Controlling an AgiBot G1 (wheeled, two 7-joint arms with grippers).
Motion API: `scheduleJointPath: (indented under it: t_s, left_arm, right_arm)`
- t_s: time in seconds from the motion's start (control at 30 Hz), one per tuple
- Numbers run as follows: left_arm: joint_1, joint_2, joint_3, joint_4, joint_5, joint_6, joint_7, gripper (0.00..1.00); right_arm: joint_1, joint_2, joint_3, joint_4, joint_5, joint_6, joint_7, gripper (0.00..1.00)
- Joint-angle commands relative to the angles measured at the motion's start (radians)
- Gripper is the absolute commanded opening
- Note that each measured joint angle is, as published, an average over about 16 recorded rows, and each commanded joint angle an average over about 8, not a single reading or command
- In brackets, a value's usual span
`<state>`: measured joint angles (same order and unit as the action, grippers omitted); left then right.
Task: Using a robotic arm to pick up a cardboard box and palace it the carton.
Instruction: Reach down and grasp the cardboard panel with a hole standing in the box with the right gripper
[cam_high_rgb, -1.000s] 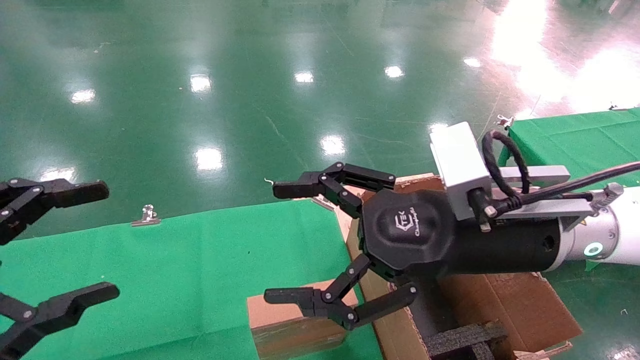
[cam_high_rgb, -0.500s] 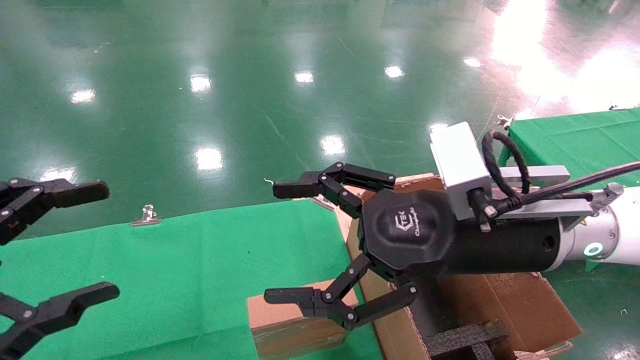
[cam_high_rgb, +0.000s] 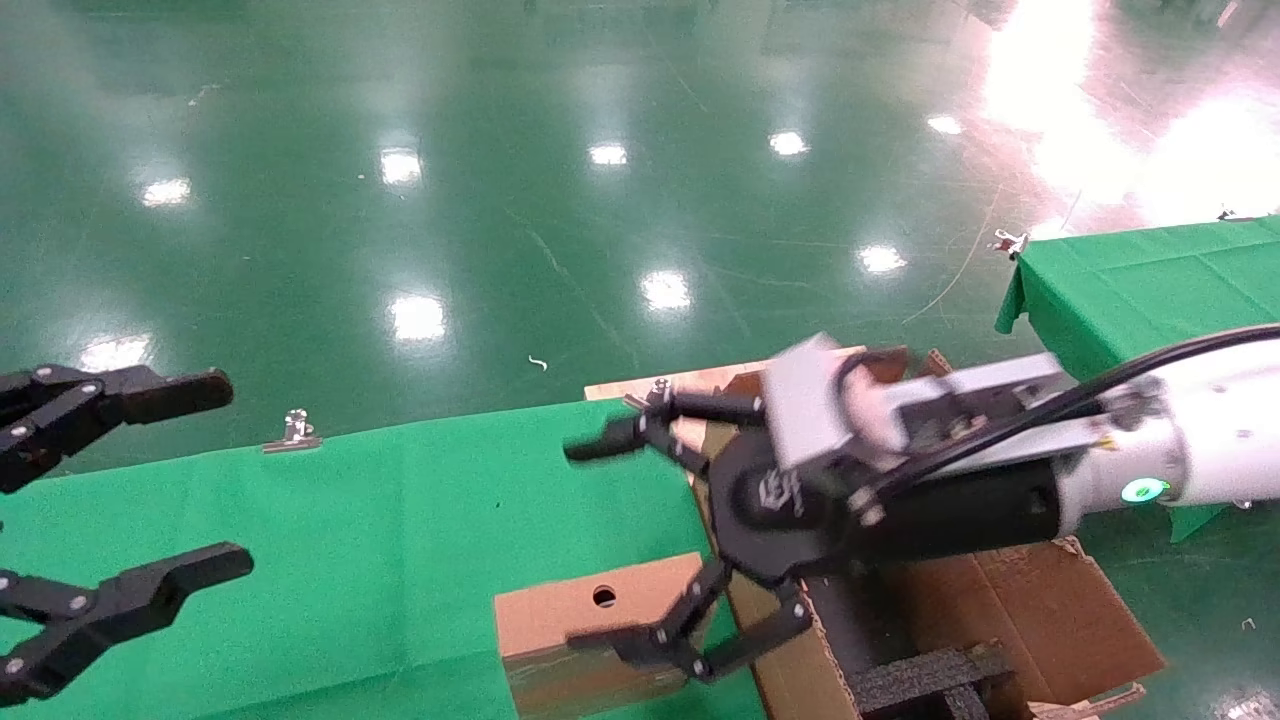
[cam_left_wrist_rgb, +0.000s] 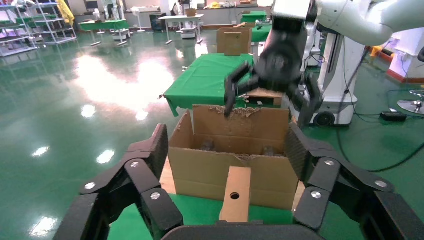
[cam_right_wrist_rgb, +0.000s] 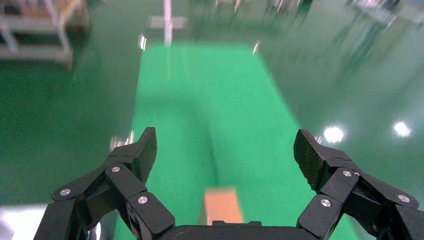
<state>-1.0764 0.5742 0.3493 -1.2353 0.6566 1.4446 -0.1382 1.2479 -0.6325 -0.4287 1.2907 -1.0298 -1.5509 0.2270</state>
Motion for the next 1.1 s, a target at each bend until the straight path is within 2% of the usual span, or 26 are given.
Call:
scheduleJointPath:
  t_s: [0.03,0.2,0.47,0.83,0.87,1.07,1.1]
  left_arm:
    - [0.0,0.0,0.0,0.0,0.0,0.0,0.0,0.0]
    - [0.0,0.0,0.0,0.0,0.0,0.0,0.0,0.0]
    - [0.0,0.0,0.0,0.0,0.0,0.0,0.0,0.0]
    - [0.0,0.0,0.0,0.0,0.0,0.0,0.0,0.0]
    - [0.0,0.0,0.0,0.0,0.0,0.0,0.0,0.02]
    - [0.0,0.0,0.0,0.0,0.0,0.0,0.0,0.75]
    - [0.0,0.0,0.0,0.0,0.0,0.0,0.0,0.88]
  right_arm:
    - [0.043,-0.008,-0.036,-0.003,-0.074,-0.014,0.014,1.0]
    - [0.129,-0.067,-0.14,-0.027,-0.208,-0.023,0.022,1.0]
    - [0.217,-0.178,-0.274,-0.119,-0.363,-0.017,-0.023,1.0]
    - [0.313,-0.295,-0.429,-0.215,-0.507,-0.023,-0.087,1.0]
    - [0.319,-0.301,-0.442,-0.219,-0.514,-0.023,-0.092,1.0]
    - [0.347,-0.327,-0.499,-0.232,-0.55,-0.018,-0.121,1.0]
    - [0.351,-0.331,-0.507,-0.232,-0.555,-0.017,-0.125,0.93]
